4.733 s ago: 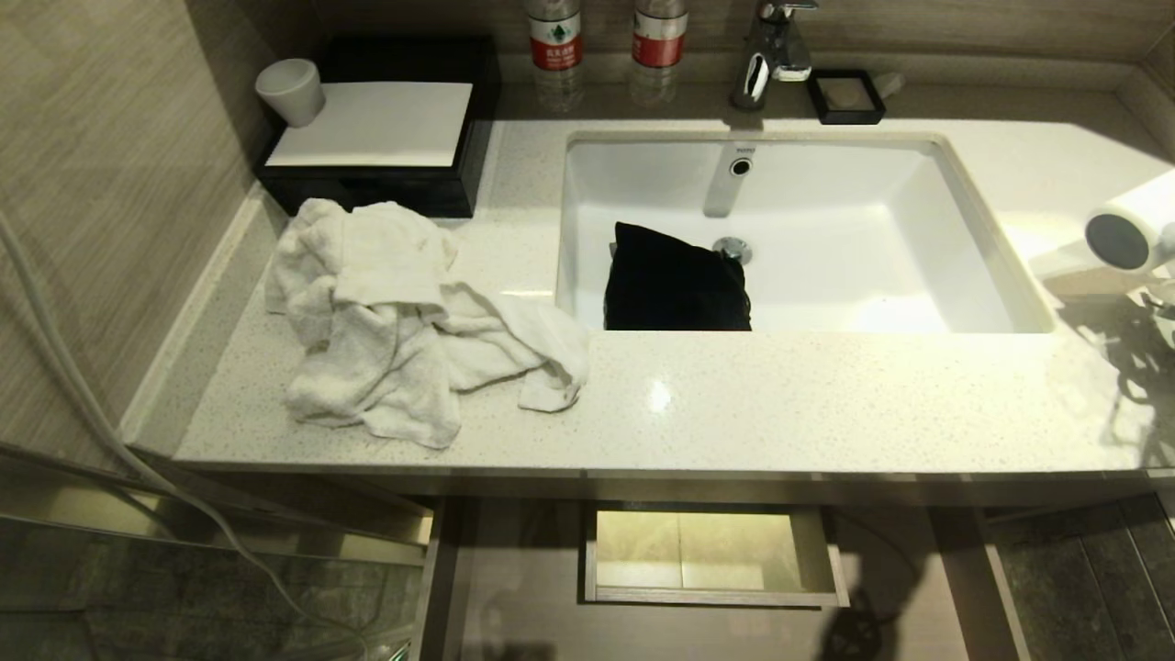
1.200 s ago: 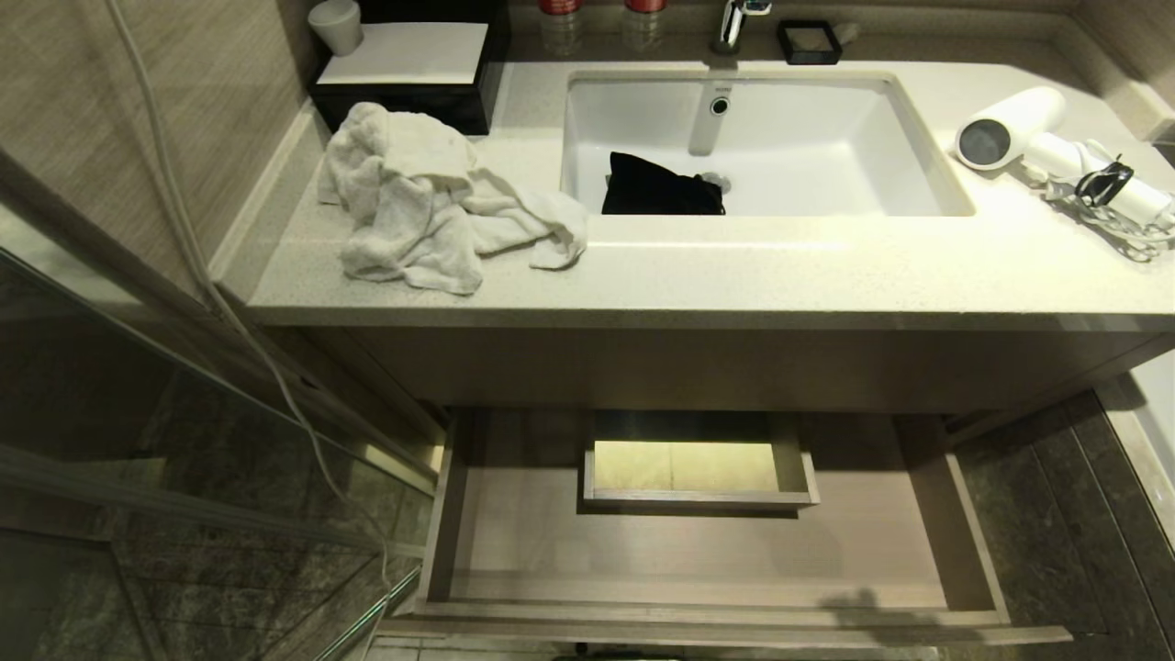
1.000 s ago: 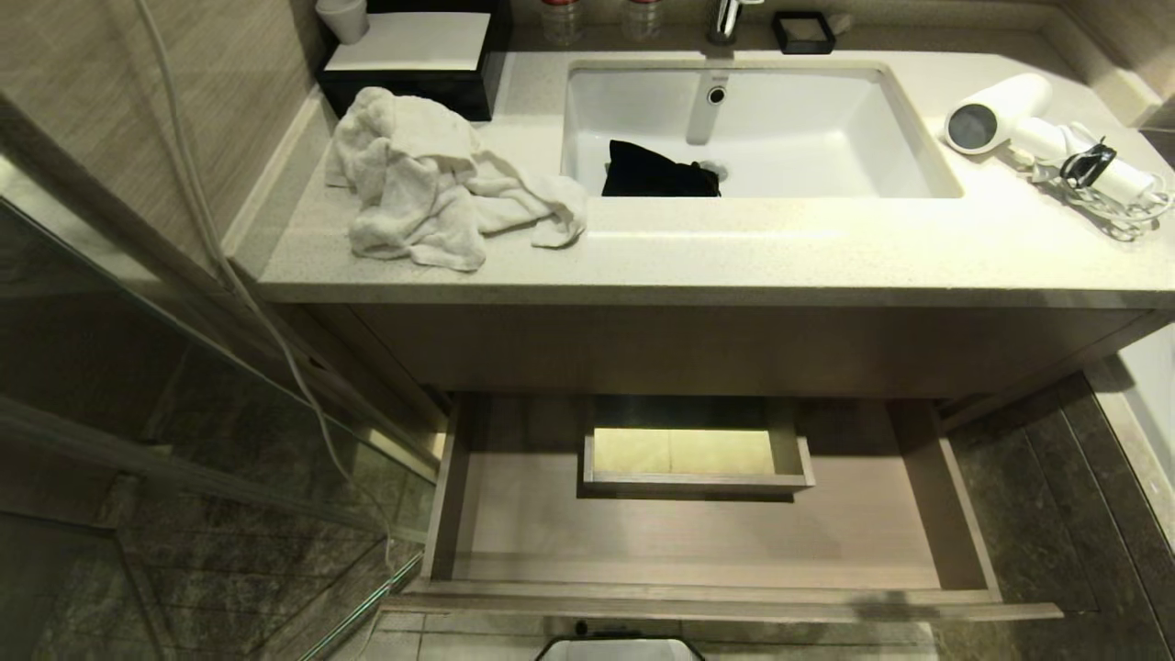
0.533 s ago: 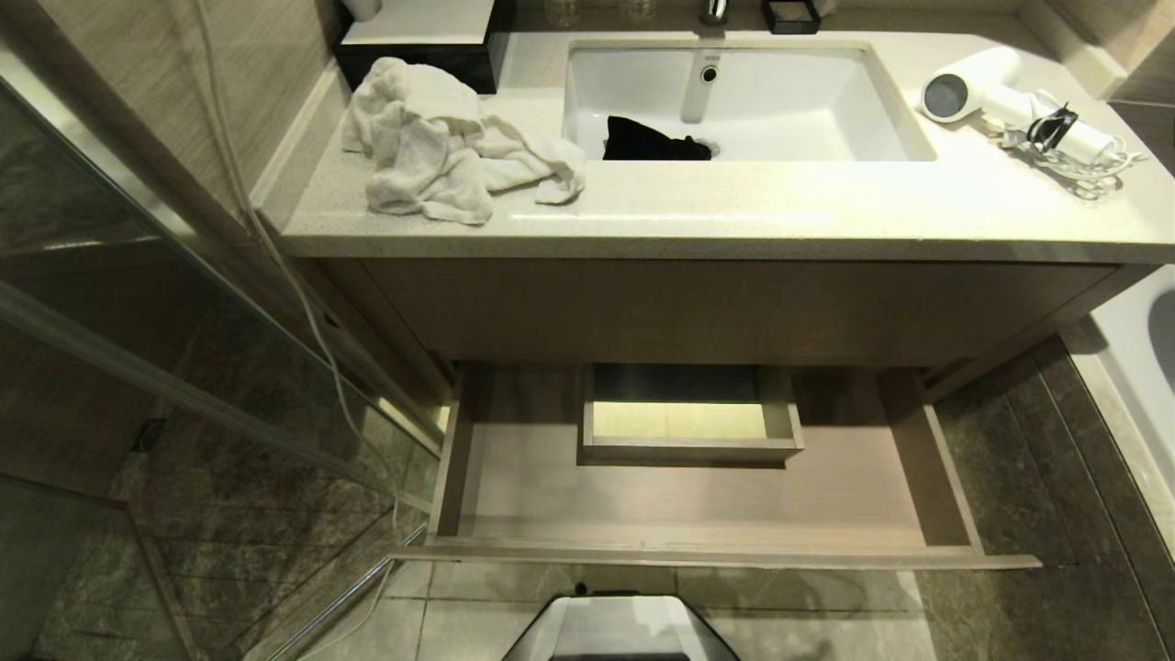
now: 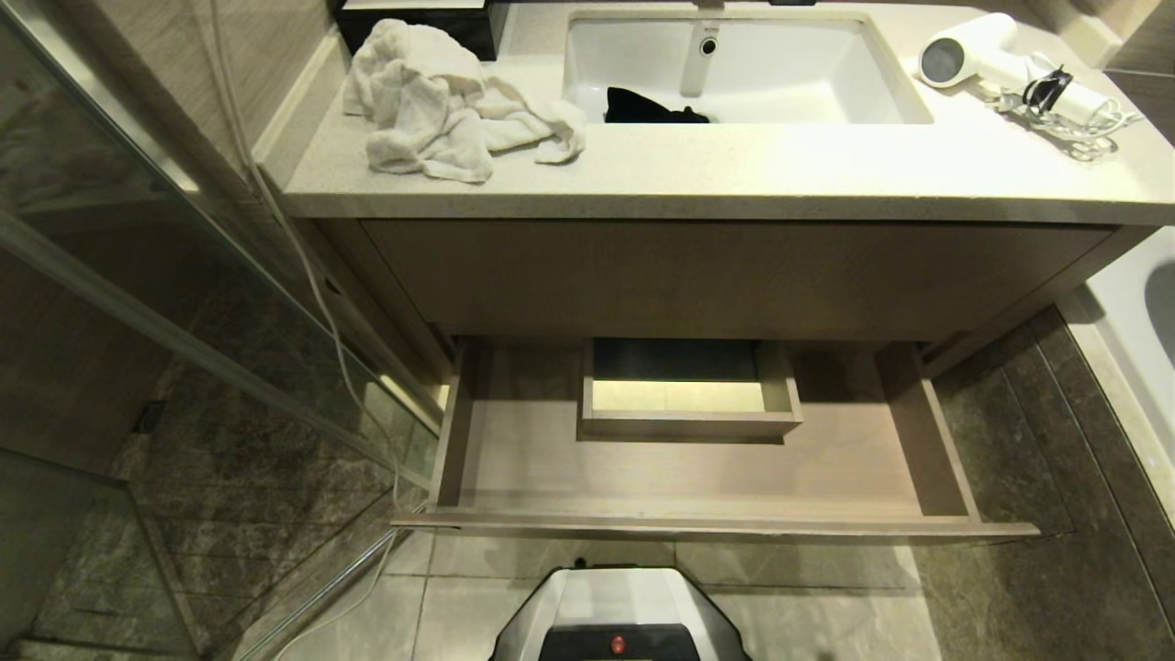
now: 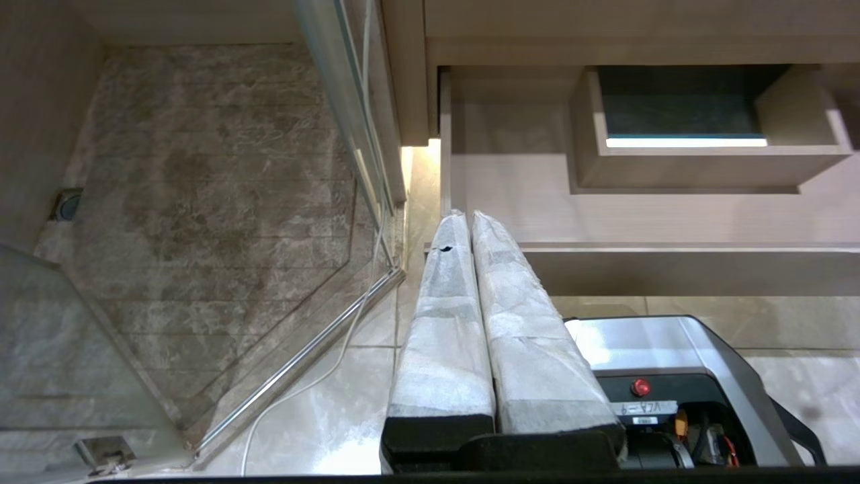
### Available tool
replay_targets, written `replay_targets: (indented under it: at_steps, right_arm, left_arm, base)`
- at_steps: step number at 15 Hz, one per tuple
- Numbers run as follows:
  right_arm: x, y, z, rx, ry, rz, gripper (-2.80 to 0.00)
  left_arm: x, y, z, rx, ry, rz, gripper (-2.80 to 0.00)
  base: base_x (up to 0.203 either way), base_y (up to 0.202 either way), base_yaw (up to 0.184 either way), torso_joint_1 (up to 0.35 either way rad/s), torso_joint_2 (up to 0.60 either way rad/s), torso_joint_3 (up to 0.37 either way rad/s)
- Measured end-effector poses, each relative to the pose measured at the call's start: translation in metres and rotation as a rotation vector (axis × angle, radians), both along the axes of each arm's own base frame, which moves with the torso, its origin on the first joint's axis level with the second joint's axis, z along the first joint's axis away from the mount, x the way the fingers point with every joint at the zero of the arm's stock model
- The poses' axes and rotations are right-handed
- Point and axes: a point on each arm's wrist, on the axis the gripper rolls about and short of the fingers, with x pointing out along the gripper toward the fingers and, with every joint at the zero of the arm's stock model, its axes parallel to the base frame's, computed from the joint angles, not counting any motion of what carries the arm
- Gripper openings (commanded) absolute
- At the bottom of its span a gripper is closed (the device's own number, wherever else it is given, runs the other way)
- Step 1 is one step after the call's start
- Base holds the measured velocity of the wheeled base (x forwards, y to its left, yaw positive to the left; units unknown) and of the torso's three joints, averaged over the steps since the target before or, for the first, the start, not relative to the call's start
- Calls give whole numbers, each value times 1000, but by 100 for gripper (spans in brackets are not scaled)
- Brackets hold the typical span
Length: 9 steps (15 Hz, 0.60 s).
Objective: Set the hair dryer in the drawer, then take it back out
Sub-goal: Close the drawer
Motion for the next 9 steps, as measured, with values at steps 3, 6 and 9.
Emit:
replay_targets:
  at_steps: [3, 6, 9]
  right_arm:
    - [0, 1, 0, -1, -2, 6, -280]
    - [0, 1, 0, 4, -2, 7, -280]
    - [0, 1, -1, 6, 1, 7, -280]
  left_arm:
    - [0, 0, 0, 0, 0, 0, -280]
    - [0, 0, 0, 0, 0, 0, -280]
    - [0, 0, 0, 0, 0, 0, -280]
  base:
    - [0, 0, 0, -188, 339, 137]
    - [0, 0, 0, -213, 363, 145]
    - [0, 0, 0, -259, 420, 169]
